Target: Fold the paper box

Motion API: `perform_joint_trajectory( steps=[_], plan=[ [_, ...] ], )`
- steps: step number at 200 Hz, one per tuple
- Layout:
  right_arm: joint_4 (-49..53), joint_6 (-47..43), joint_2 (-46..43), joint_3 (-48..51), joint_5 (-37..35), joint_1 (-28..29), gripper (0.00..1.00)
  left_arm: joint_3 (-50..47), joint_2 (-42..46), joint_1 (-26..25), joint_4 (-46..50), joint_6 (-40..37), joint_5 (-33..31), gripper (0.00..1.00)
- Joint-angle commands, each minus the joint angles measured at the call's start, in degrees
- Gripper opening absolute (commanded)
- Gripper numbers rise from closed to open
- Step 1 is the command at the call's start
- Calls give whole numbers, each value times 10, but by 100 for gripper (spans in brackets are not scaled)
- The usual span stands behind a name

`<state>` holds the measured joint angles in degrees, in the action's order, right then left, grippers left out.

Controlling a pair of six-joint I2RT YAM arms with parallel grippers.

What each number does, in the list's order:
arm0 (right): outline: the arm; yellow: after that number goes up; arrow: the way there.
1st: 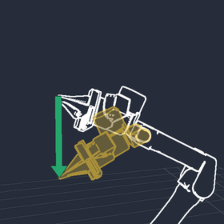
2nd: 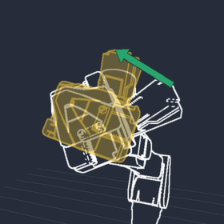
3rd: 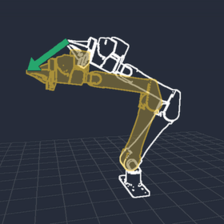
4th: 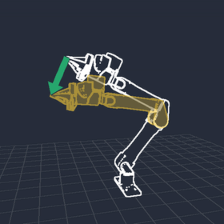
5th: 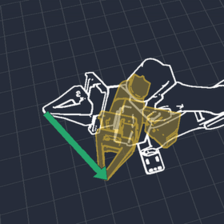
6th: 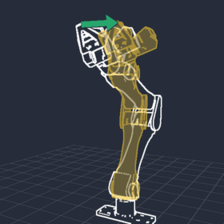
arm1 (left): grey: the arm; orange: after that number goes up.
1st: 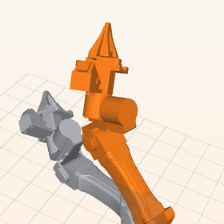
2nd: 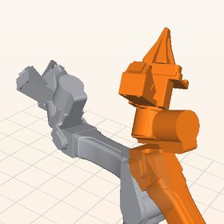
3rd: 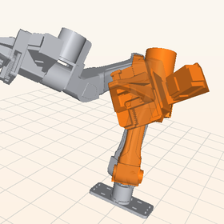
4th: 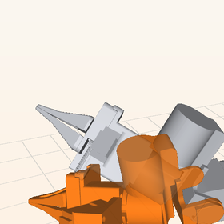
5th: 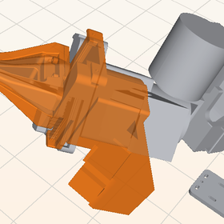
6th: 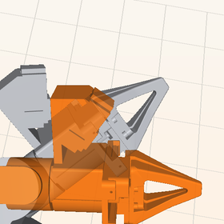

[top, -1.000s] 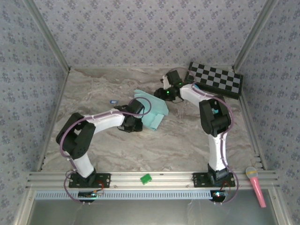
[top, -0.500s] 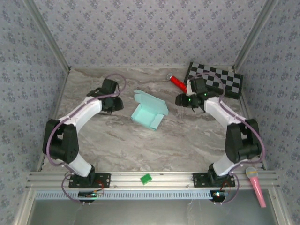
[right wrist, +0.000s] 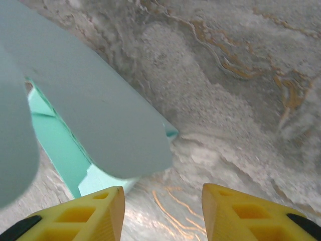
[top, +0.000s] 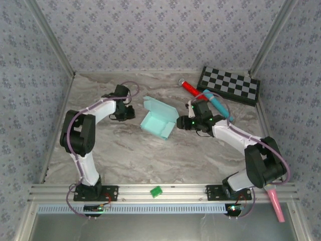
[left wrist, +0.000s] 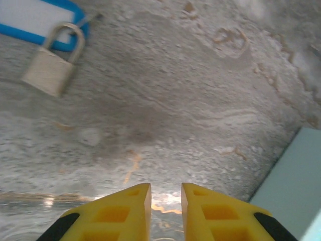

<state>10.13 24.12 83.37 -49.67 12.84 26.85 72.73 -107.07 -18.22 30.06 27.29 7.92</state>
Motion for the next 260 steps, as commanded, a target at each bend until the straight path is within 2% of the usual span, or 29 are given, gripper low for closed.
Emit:
perform_joint_trajectory(
  steps=[1,19,70,128,145,174,191,215,240,260],
  plan=[
    [-29,12,27,-27,-1,1,45,-14,3,-19,-22,4,39,23],
    [-12,7,49,-55,-16,-5,44,-30,7,-32,-32,11,45,22],
    [40,-29,135,-144,4,-25,44,-93,51,-58,-61,42,59,20],
    [72,-58,208,-217,17,-27,45,-154,94,-71,-116,70,109,20],
    [87,-64,211,-230,12,-26,45,-166,114,-71,-110,72,91,20],
    [99,-72,184,-224,-18,-21,47,-180,174,-71,-70,60,4,21],
    [103,-76,160,-213,-29,-21,49,-181,207,-69,-53,43,-33,27],
    [106,-76,126,-192,-39,-21,52,-177,236,-58,-52,14,-48,34],
    [96,-72,94,-143,-41,-22,56,-169,248,-44,-76,-38,-26,49],
    [92,-70,86,-124,-24,-22,56,-165,241,-24,-109,-81,24,60]
  ],
)
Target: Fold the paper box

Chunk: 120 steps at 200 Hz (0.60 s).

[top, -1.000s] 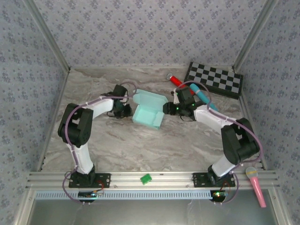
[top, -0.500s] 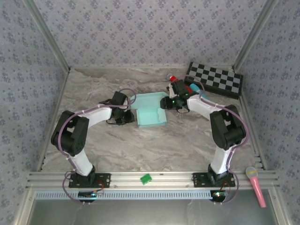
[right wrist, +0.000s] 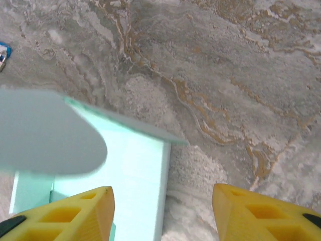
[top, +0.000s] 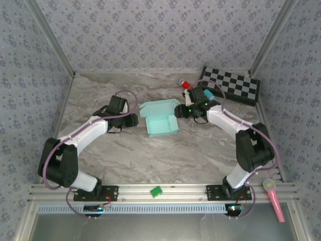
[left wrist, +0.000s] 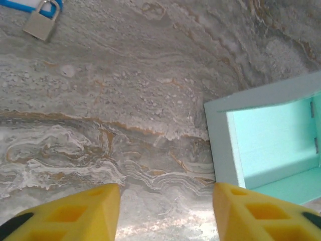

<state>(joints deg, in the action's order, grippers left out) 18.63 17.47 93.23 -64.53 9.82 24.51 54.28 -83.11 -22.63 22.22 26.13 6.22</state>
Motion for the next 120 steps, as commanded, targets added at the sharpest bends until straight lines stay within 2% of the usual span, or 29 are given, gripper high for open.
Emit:
perform_joint_trajectory(
  steps=[1,20,51,97,120],
  plan=[
    [7,-4,-13,25,6,1,56,20,1,21,-32,-71,44,61],
    [-14,12,-14,44,16,1,56,21,-12,43,-69,-94,101,68],
    [-58,38,-5,68,35,3,55,36,-33,56,-105,-130,170,71],
    [-85,59,19,74,41,3,54,57,-78,56,-137,-146,209,68],
    [-86,60,29,71,39,6,53,64,-92,56,-155,-141,224,60]
  ],
)
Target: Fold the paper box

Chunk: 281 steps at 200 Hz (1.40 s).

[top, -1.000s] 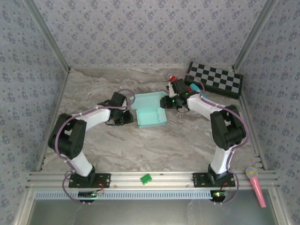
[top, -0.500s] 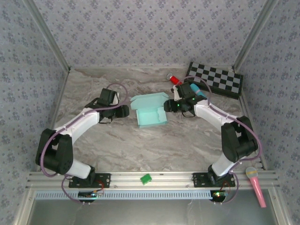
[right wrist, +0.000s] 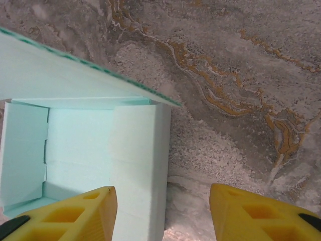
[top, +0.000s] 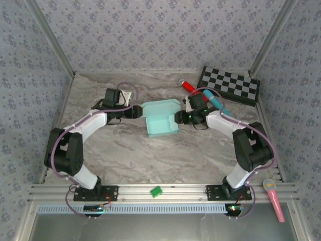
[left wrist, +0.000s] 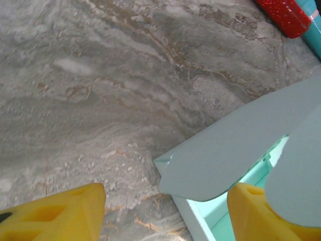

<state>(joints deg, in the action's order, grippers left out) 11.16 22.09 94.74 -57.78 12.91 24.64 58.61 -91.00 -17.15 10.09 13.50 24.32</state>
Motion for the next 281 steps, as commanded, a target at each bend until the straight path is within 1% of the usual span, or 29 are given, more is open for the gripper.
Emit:
perform_joint_trajectory(
  steps=[1,25,38,65,101,115,168,183,204,246,281],
  plan=[
    [-11,14,14,3,8,4,53,21,-14,1,-34,-14,43,60],
    [-4,13,29,-1,4,6,51,30,-27,1,-45,-5,48,49],
    [-4,12,34,1,3,8,51,32,-33,1,-53,-1,55,45],
    [-2,12,40,4,-4,11,50,30,-42,1,-67,5,71,42],
    [2,11,47,3,-10,11,50,20,-42,1,-93,11,91,42],
    [8,9,49,-2,-11,11,50,18,-43,1,-100,11,98,38],
    [30,-1,60,-27,-11,4,50,16,-58,0,-101,7,116,37],
    [37,-5,62,-34,-11,3,50,12,-61,-2,-101,6,116,35],
    [40,-7,62,-39,-10,2,50,7,-63,-3,-100,8,112,30],
    [46,-8,59,-40,-10,4,50,-11,-49,-5,-107,17,97,12],
    [41,-7,62,-35,-11,7,50,-18,-35,-11,-100,13,85,10]
  ],
)
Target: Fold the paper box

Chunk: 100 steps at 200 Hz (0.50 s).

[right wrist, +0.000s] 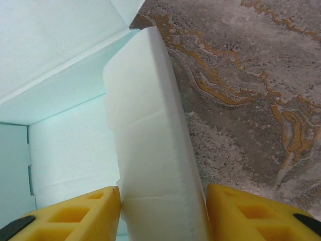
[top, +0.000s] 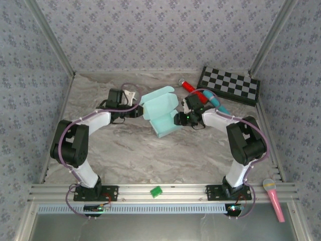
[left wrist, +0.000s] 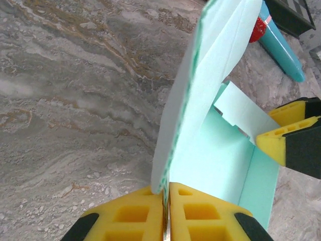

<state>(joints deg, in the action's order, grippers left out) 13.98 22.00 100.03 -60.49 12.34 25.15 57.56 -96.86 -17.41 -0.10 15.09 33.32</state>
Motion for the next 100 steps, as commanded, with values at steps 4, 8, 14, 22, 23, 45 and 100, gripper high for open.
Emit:
perform_joint_trajectory(
  steps=[4,8,14,22,23,45,100],
  plan=[
    [13,-6,10,-9,-7,1,49,-8,24,-9,2,-4,-6,10],
    [13,-6,12,-10,-7,1,49,-8,25,-9,3,-5,-5,10],
    [14,-7,13,-11,-6,1,49,-7,26,-10,6,-6,-6,10],
    [15,-8,13,-12,-6,2,49,-5,29,-12,12,-8,-5,10],
    [15,-8,13,-12,-6,2,49,-4,28,-12,13,-9,-5,10],
    [15,-10,8,-14,-10,3,50,5,37,-22,36,-27,-19,10],
    [9,-21,-30,2,-25,-1,55,26,58,-64,86,-101,-118,1]
  ],
)
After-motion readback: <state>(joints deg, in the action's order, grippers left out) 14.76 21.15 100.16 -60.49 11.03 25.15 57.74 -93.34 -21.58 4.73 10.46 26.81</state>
